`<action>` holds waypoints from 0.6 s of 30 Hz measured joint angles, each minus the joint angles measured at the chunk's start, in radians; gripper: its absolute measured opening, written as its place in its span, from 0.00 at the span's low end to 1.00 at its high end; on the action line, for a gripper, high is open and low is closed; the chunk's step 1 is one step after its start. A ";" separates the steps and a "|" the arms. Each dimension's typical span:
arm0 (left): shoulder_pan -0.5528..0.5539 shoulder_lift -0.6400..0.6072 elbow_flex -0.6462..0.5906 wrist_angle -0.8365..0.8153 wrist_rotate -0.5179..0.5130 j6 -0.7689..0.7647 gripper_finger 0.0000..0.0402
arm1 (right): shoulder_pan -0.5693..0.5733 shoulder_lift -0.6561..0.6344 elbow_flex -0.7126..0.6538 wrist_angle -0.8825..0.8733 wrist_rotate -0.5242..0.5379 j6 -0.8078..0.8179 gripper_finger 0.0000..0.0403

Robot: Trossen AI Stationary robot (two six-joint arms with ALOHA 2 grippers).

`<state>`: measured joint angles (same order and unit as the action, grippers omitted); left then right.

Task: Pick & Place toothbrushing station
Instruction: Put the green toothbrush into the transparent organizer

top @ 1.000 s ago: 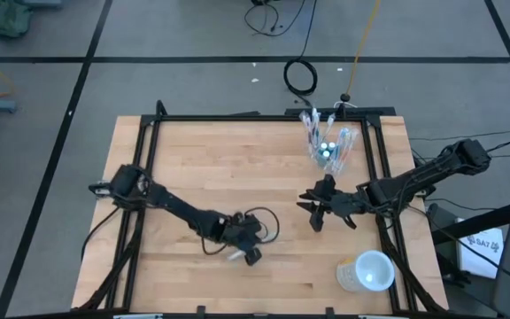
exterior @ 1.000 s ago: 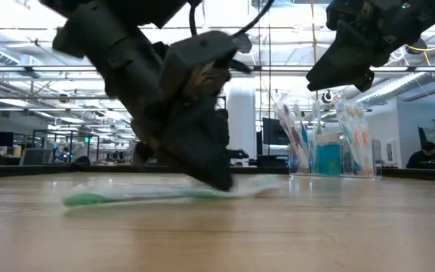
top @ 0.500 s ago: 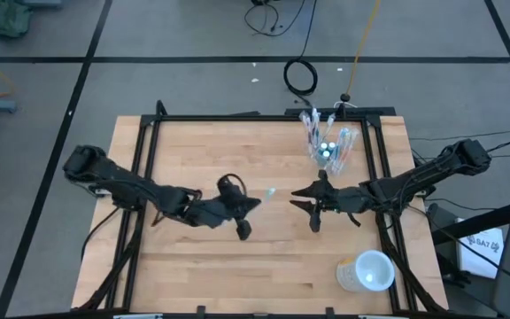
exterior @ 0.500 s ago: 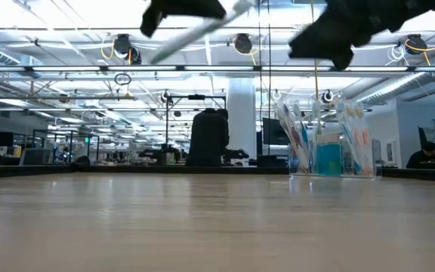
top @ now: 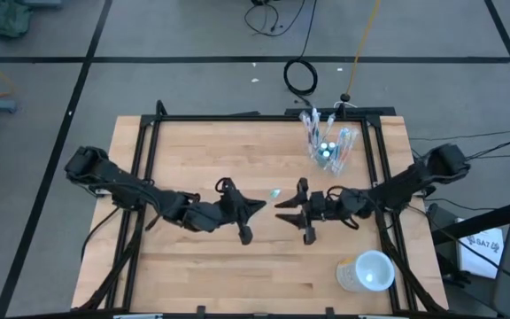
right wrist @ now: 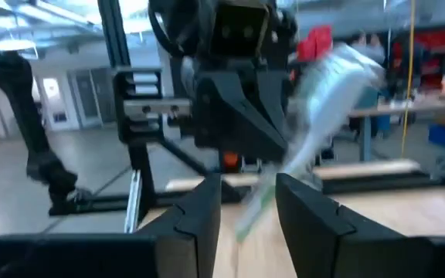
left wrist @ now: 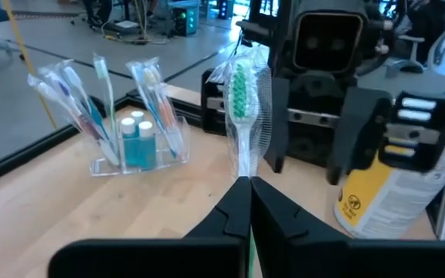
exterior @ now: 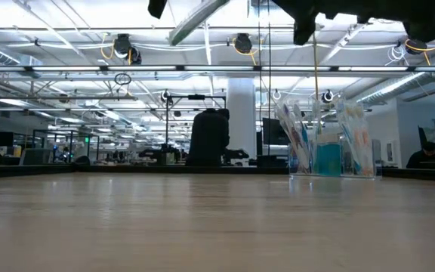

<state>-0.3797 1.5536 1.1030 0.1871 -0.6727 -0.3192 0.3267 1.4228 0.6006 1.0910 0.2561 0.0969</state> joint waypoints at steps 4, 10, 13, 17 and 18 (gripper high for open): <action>0.006 -0.001 0.000 0.002 0.025 -0.007 0.01 | -0.005 0.054 0.000 0.105 0.037 -0.015 0.29; 0.005 -0.001 0.000 0.007 0.082 -0.005 0.01 | -0.033 0.083 -0.001 0.148 0.028 0.044 0.29; 0.005 -0.001 0.000 0.006 0.097 -0.005 0.01 | -0.039 0.083 -0.001 0.142 0.027 0.054 0.29; 0.007 -0.001 0.000 0.006 0.096 -0.014 0.02 | -0.039 0.083 -0.001 0.149 0.024 0.048 0.29; 0.009 -0.001 0.000 0.006 0.097 -0.016 0.01 | -0.039 0.083 -0.001 0.149 0.015 0.049 0.29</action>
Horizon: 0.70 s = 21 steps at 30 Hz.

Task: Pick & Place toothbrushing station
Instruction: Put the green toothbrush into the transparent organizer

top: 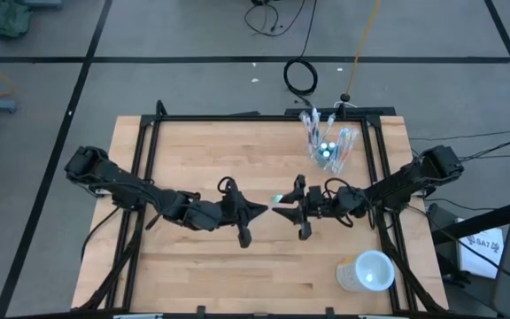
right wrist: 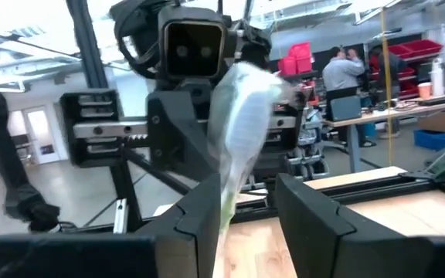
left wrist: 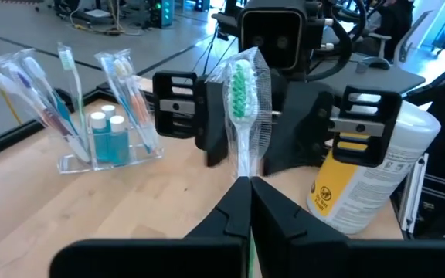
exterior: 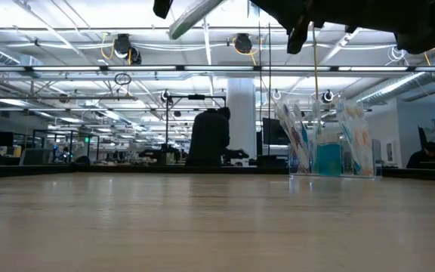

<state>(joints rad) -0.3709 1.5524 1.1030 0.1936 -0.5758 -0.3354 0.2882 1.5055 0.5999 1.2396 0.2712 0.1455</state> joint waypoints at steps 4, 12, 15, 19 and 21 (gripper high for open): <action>0.011 0.012 0.000 0.010 0.002 -0.007 0.02 | 0.000 0.000 0.000 0.012 -0.044 0.020 0.29; 0.037 0.080 0.000 0.122 0.070 0.024 0.01 | 0.000 0.000 0.000 0.005 -0.039 0.026 0.29; 0.038 0.080 0.000 0.121 0.071 0.023 0.03 | 0.000 0.000 0.000 0.006 -0.039 0.025 0.28; 0.038 0.080 0.000 0.122 0.070 0.021 0.03 | 0.000 0.000 0.000 0.003 -0.038 0.007 0.23; 0.038 0.080 0.000 0.122 0.070 0.024 0.01 | 0.000 0.000 0.000 0.003 -0.038 0.005 0.19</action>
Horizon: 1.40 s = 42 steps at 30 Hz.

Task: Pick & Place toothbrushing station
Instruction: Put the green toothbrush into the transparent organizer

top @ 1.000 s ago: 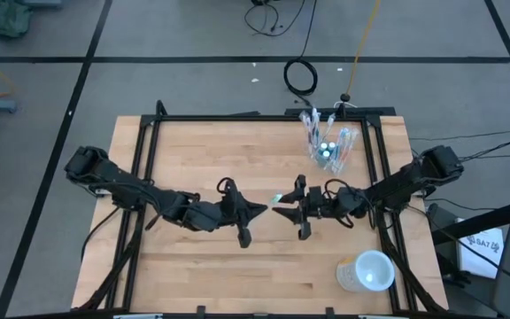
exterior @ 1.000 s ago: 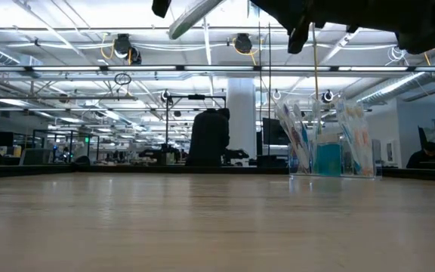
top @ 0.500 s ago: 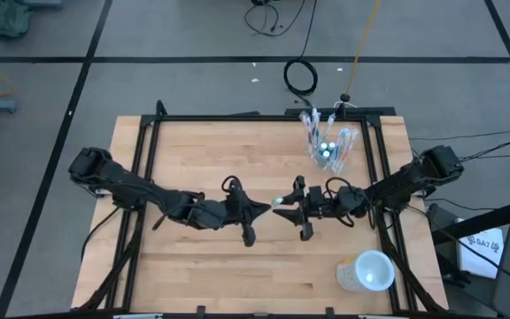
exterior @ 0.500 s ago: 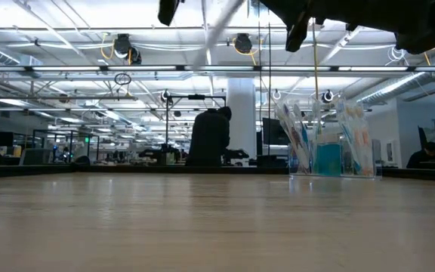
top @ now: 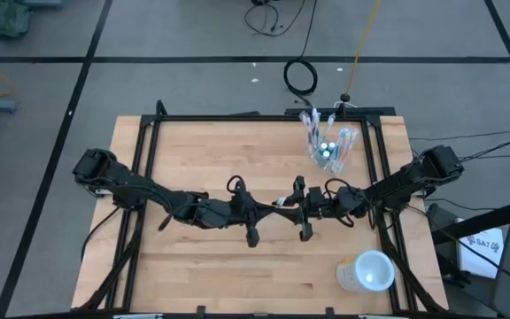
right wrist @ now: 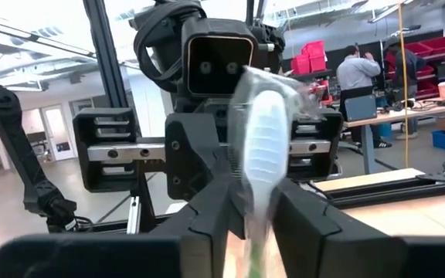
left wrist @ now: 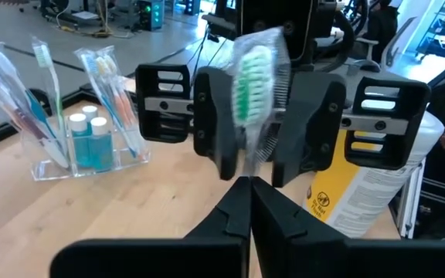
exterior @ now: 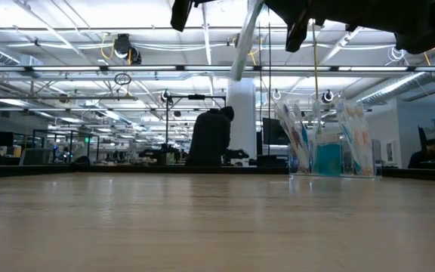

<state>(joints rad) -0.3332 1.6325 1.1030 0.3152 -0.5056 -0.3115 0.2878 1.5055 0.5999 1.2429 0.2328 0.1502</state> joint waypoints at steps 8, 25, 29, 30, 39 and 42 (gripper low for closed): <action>0.000 0.000 0.000 -0.001 0.000 -0.004 0.06 | 0.000 0.000 0.000 0.000 0.000 0.003 0.04; -0.003 0.000 0.000 -0.022 0.019 0.122 0.09 | 0.000 -0.001 0.001 -0.024 0.001 -0.023 0.03; -0.003 0.000 0.000 -0.029 0.020 0.126 0.18 | 0.000 0.000 0.000 -0.027 0.002 -0.012 0.04; -0.003 0.000 0.000 -0.029 0.020 0.126 0.21 | 0.000 0.000 0.000 -0.028 0.002 -0.012 0.03; -0.003 0.000 0.000 -0.061 0.021 0.098 0.44 | -0.014 -0.089 0.000 -0.221 0.002 -0.004 0.03; -0.003 0.000 0.000 -0.077 0.020 0.094 0.47 | -0.020 -0.185 0.000 -0.382 0.008 -0.010 0.03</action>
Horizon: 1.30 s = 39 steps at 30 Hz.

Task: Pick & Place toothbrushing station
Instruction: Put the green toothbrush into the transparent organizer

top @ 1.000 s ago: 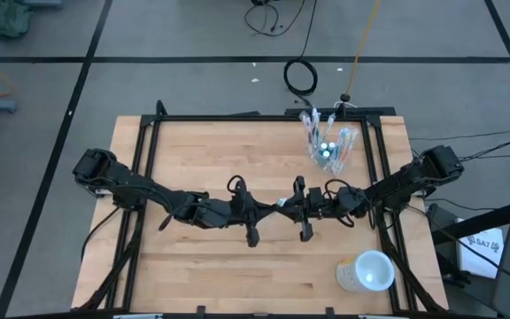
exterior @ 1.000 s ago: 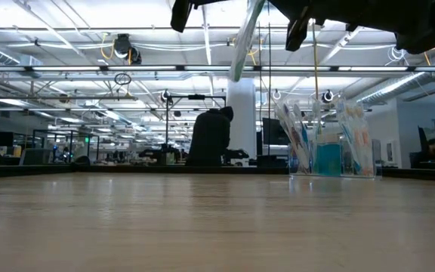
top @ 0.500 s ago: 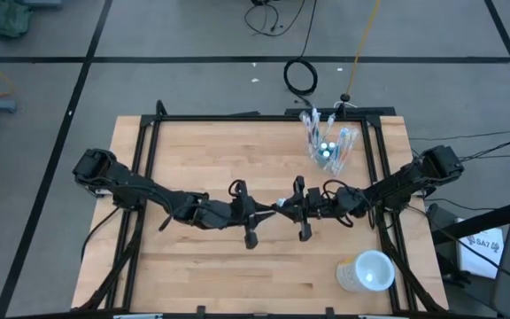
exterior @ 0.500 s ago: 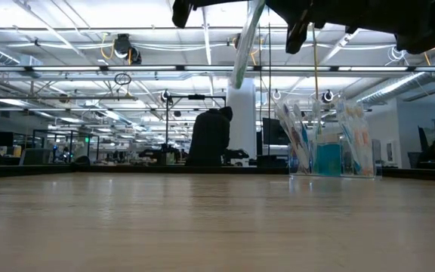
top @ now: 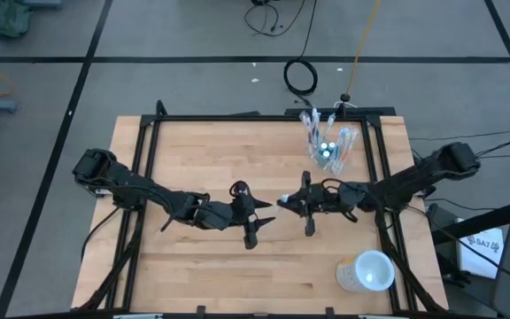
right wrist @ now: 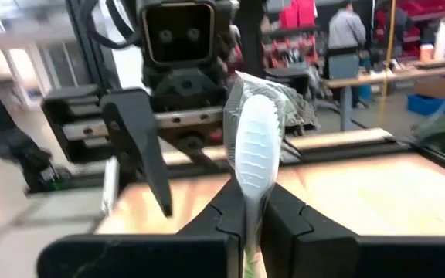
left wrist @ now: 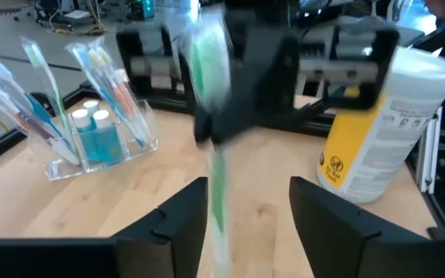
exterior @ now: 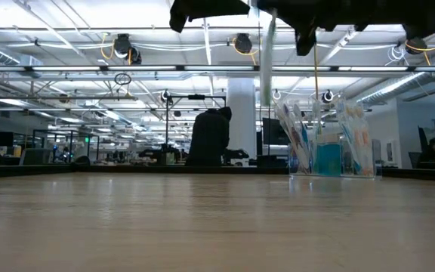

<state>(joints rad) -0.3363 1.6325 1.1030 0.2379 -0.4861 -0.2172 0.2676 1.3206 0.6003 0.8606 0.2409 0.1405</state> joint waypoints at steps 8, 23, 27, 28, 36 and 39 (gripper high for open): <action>0.000 0.000 0.000 -0.011 0.000 -0.005 0.47 | 0.022 -0.289 0.000 -0.462 0.362 -0.079 0.03; 0.001 0.000 0.000 -0.010 -0.002 -0.009 0.46 | 0.100 -0.630 -0.074 -0.701 1.082 -0.077 0.03; 0.006 0.000 0.000 -0.010 -0.003 -0.009 0.46 | 0.078 -0.688 -0.116 -0.701 1.219 -0.075 0.02; 0.008 0.000 0.000 -0.010 -0.003 -0.009 0.46 | 0.067 -0.701 -0.127 -0.701 1.229 -0.064 0.02; 0.039 0.000 0.000 -0.010 -0.003 -0.076 0.46 | -0.043 -0.777 -0.227 -0.689 1.219 0.005 0.03; 0.046 0.000 0.000 -0.010 -0.003 -0.084 0.46 | -0.075 -0.789 -0.265 -0.651 1.174 0.029 0.03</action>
<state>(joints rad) -0.2902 1.6325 1.1030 0.2279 -0.4889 -0.3016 0.1922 0.5314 0.3353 0.2093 1.4153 0.1698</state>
